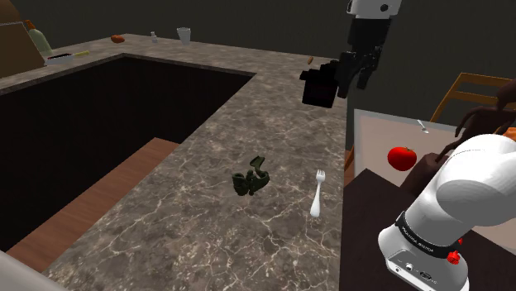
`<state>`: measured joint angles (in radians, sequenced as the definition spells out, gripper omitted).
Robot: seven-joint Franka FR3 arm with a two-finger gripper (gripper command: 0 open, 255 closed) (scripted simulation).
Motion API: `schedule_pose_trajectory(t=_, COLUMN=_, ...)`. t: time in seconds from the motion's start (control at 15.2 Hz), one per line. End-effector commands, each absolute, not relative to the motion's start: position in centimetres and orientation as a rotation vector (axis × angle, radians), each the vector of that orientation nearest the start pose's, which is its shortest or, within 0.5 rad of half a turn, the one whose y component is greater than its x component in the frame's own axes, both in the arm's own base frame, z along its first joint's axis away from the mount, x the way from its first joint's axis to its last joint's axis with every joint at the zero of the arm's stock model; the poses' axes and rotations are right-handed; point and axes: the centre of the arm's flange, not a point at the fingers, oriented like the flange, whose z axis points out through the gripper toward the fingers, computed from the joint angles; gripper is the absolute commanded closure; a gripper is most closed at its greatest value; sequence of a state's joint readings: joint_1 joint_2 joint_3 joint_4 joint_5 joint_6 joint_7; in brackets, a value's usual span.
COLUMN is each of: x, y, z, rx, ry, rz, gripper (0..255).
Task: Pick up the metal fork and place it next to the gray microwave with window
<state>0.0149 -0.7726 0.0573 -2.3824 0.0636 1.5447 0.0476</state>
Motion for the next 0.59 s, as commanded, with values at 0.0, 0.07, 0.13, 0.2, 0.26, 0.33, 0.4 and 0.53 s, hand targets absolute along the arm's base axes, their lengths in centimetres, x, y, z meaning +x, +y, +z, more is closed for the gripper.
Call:
schedule_pose_trajectory(t=0.0, x=30.5, y=3.4, z=57.1, rx=-3.120, ry=-0.010, rz=0.105, gripper=0)
schedule_pose_trajectory(t=0.07, x=30.1, y=3.7, z=55.9, rx=-3.115, ry=0.072, rz=0.110, gripper=0)
schedule_pose_trajectory(t=0.13, x=29.7, y=4.0, z=54.8, rx=-3.109, ry=0.154, rz=0.115, gripper=0)
schedule_pose_trajectory(t=0.2, x=29.4, y=4.4, z=53.6, rx=-3.100, ry=0.235, rz=0.120, gripper=0)
schedule_pose_trajectory(t=0.26, x=29.0, y=4.7, z=52.4, rx=-3.089, ry=0.317, rz=0.125, gripper=0)
schedule_pose_trajectory(t=0.33, x=28.7, y=5.1, z=51.2, rx=-3.076, ry=0.398, rz=0.130, gripper=0)
schedule_pose_trajectory(t=0.4, x=28.4, y=5.6, z=50.0, rx=-3.061, ry=0.478, rz=0.135, gripper=0)
schedule_pose_trajectory(t=0.53, x=27.8, y=6.4, z=47.7, rx=-3.025, ry=0.637, rz=0.144, gripper=0)
